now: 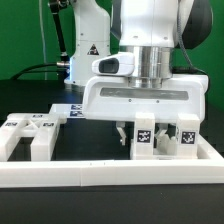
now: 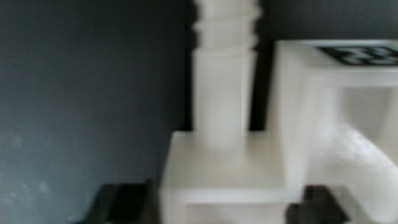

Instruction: Assemble chair

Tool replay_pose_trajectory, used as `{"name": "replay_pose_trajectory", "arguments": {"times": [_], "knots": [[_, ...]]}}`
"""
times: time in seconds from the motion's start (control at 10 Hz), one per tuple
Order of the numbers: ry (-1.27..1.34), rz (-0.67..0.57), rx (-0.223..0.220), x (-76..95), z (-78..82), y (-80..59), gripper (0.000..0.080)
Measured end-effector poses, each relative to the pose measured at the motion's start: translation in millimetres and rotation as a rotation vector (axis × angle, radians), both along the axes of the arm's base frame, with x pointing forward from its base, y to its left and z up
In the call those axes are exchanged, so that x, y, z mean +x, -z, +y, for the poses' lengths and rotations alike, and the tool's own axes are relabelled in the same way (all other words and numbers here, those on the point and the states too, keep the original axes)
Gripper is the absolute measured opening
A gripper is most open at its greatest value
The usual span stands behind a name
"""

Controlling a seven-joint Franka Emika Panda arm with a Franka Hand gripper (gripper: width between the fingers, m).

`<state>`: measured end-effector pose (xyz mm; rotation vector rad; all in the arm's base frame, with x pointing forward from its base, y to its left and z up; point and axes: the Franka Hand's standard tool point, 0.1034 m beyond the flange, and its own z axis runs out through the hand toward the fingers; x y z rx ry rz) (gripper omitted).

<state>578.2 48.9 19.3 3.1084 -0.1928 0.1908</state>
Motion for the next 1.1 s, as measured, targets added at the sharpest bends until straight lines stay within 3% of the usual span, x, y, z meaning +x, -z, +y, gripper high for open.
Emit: {"name": "replay_pose_trajectory", "arguments": {"times": [0.1,0.2,0.3,0.8,1.1], "knots": [[0.000,0.000,0.000,-0.1,0.0,0.1,0.0201],[0.000,0.000,0.000,-0.1,-0.3,0.1,0.0075],[0.003,0.000,-0.001,0.1,-2.0,-0.1,0.0033],[0.009,0.002,0.001,0.6,-8.0,-5.3,0.0033],[0.017,0.013,0.014,-0.8,-15.0,-32.3,0.0034]]}}
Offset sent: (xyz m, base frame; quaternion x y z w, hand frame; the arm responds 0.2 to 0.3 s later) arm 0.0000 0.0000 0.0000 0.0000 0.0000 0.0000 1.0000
